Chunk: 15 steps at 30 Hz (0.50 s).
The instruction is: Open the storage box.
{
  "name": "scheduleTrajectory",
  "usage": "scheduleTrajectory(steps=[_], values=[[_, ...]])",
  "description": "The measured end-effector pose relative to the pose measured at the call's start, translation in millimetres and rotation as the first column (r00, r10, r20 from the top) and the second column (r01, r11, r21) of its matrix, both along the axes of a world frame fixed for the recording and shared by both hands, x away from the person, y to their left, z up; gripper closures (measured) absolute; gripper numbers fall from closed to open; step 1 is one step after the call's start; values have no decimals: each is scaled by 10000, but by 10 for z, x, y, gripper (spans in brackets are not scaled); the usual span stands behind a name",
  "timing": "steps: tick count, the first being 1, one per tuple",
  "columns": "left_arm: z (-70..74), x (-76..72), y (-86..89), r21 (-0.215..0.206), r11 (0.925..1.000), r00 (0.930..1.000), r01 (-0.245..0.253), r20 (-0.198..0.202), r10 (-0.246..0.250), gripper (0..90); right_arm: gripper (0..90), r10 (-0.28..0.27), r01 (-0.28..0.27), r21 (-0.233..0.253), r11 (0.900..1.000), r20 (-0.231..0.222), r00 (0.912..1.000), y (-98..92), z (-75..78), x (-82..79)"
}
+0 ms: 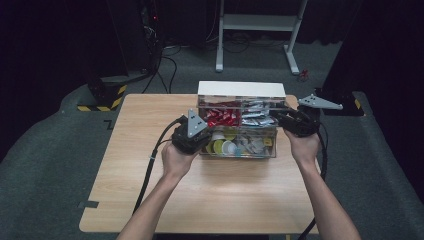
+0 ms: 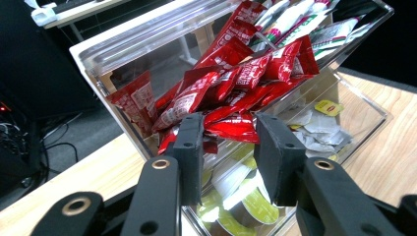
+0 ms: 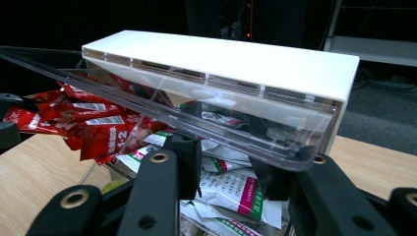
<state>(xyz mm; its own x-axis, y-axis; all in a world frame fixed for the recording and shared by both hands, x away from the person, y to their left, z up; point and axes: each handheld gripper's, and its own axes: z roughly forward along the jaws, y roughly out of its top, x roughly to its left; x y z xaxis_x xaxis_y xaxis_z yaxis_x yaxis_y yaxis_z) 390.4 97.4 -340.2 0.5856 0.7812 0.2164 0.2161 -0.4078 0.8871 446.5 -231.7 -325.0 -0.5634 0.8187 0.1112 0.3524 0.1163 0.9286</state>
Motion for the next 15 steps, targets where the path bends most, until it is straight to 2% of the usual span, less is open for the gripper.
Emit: scheduleTrajectory(steps=[5,15], values=[[4,-40,79,-253,9997,10000,12,99,-10,648,665,-4,4,20,10000,22,10000,-1,-5,-2],[11,-76,262,-785,9968,9999,132,20,-131,652,666,10,-10,34,10000,29,10000,-2,-21,-2]])
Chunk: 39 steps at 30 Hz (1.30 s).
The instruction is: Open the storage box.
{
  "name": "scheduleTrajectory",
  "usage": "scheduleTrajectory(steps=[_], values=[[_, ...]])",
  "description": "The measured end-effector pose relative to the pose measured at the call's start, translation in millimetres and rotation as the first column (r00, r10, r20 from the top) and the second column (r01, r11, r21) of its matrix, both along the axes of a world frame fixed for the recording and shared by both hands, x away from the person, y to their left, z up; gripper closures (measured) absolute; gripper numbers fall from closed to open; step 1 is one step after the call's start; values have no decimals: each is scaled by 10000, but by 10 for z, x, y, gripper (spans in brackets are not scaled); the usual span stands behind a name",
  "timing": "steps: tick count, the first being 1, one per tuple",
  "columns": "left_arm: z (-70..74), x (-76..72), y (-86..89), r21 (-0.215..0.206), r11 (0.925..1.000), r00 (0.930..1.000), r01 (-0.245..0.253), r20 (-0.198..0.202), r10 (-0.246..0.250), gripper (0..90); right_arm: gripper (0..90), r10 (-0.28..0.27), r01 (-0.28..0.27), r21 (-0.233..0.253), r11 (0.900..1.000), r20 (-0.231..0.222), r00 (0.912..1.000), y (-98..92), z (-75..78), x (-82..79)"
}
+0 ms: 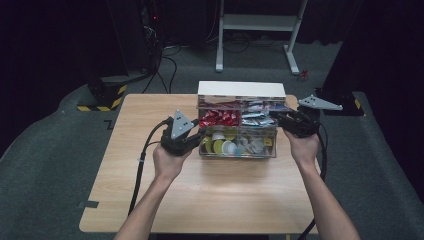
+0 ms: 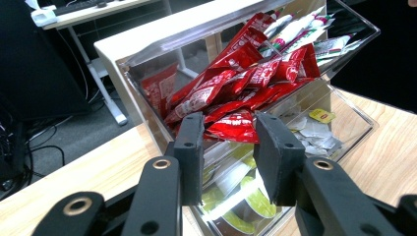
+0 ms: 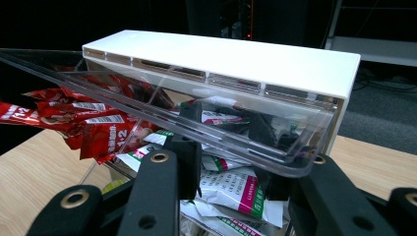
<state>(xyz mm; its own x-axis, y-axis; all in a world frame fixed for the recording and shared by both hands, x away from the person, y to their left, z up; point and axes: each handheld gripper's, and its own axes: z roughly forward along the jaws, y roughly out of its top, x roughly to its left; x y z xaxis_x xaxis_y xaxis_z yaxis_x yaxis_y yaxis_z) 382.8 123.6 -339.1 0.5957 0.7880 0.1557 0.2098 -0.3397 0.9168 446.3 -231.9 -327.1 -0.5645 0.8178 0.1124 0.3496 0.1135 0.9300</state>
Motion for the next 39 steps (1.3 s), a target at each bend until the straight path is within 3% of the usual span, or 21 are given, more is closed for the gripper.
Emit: scheduleTrajectory(steps=[5,6,7,12,23,39], values=[[15,-34,63,-32,9999,9999,111,72,-111,671,666,-9,9,16,10000,-6,10000,1,-2,0],[14,-44,77,-108,9998,9997,156,179,-154,821,666,-10,10,17,10000,-5,10000,1,-2,0],[18,-43,95,-212,9994,9996,255,102,-253,838,666,-9,9,16,10000,-5,10000,1,-2,0],[17,-60,93,-8,9994,9993,345,150,-345,860,666,-14,14,29,10000,0,10000,1,-5,2],[40,-85,129,-124,9989,9987,461,227,-458,898,666,4,-4,39,10000,19,10000,-2,-9,1],[189,-238,392,-1365,9881,9972,711,308,-675,900,667,-5,5,70,10000,17,10000,-2,-10,4]])
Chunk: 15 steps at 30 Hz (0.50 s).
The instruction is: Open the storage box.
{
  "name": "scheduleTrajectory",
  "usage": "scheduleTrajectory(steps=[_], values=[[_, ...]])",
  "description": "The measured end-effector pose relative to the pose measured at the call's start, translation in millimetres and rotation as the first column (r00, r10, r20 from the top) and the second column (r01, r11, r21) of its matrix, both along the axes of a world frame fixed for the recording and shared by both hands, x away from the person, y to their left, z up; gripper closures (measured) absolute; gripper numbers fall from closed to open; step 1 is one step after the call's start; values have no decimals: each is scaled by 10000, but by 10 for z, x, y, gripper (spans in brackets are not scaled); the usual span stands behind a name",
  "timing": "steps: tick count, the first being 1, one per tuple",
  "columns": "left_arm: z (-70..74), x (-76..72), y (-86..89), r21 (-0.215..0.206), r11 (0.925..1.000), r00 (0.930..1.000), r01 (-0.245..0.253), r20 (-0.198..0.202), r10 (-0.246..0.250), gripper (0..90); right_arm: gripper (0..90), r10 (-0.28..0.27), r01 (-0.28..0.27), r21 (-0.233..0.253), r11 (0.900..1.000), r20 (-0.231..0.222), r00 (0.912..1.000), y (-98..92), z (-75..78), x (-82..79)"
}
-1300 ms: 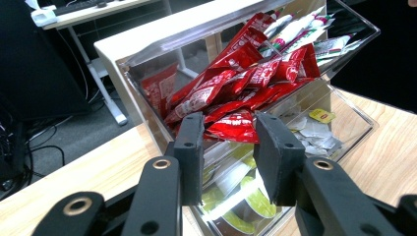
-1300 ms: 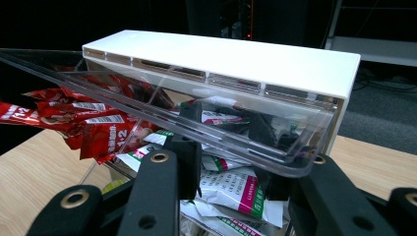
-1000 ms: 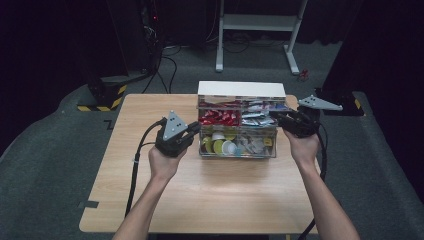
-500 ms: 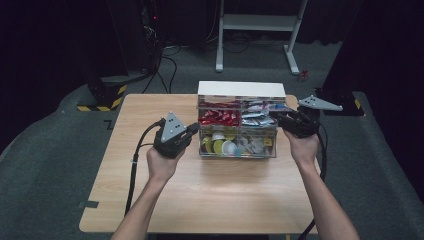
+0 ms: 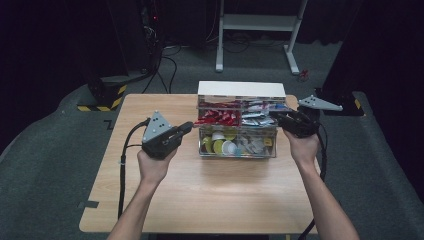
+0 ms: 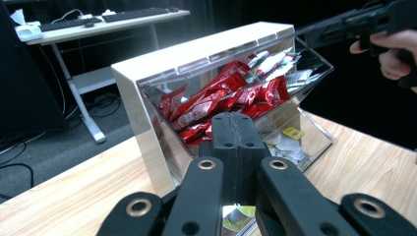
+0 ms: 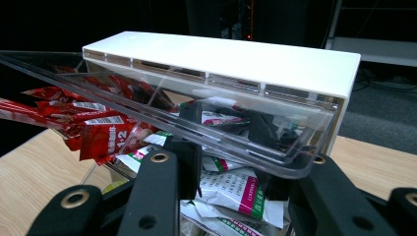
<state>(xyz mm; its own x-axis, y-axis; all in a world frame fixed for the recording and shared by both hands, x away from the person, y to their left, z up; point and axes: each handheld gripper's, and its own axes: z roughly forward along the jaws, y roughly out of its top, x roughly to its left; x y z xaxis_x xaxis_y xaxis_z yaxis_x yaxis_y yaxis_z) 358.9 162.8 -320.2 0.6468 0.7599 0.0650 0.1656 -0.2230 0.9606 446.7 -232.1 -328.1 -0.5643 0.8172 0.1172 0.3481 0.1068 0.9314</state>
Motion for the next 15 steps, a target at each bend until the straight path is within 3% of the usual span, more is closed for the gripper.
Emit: scheduleTrajectory(steps=[15], values=[[101,-247,480,-1249,9921,9996,-74,255,107,900,667,-3,3,2,10000,3,10000,0,-1,0]])
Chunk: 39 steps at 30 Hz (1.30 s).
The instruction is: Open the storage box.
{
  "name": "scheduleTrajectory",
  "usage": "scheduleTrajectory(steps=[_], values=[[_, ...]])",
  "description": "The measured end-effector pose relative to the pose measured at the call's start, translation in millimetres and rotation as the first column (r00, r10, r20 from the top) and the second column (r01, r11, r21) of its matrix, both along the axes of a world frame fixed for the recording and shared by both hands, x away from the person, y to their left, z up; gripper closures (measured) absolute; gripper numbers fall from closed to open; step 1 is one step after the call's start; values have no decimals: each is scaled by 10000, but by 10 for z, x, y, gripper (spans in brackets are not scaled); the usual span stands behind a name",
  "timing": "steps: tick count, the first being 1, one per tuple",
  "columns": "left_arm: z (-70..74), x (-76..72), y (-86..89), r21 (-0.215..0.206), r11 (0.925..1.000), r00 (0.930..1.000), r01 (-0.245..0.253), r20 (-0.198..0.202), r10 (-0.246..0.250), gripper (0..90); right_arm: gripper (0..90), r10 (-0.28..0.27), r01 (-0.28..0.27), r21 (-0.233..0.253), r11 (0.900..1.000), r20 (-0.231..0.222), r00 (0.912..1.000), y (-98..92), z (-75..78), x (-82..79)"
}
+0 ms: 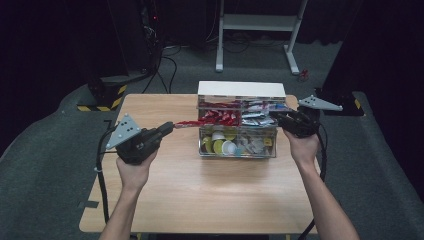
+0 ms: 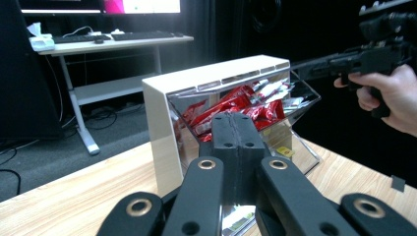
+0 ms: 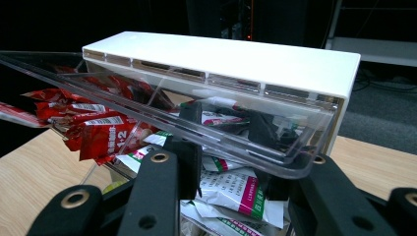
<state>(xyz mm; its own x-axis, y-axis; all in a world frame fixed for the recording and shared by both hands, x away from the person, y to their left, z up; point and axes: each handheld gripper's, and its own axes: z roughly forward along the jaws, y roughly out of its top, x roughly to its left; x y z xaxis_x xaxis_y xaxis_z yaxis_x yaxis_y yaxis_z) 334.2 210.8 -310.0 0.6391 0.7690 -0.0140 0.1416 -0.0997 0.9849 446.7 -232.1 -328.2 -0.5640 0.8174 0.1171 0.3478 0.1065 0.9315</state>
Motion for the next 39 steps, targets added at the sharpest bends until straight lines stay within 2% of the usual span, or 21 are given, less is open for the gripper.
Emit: scheduleTrajectory(steps=[8,16,22,25,30,39], values=[[-17,-57,166,-137,9996,9997,-230,-5,230,900,667,-6,6,14,10000,31,10000,1,-5,-1],[-167,-38,250,20,9985,9976,-546,-428,546,900,667,-2,2,-4,10000,17,10000,0,-3,-2],[-320,10,272,330,9964,9936,-784,-794,808,900,667,-11,11,-42,10000,5,10000,1,3,-3],[-418,55,282,562,9943,9898,-909,-1049,964,900,667,-9,9,-49,10000,-11,10000,2,5,-3],[-577,128,305,712,9913,9816,-1110,-1479,1206,900,667,-18,18,-61,10000,-16,10000,3,9,-5],[-789,267,326,1110,9827,9654,-1484,-1993,1683,900,666,-19,19,-83,10000,-31,10000,4,21,-8]])
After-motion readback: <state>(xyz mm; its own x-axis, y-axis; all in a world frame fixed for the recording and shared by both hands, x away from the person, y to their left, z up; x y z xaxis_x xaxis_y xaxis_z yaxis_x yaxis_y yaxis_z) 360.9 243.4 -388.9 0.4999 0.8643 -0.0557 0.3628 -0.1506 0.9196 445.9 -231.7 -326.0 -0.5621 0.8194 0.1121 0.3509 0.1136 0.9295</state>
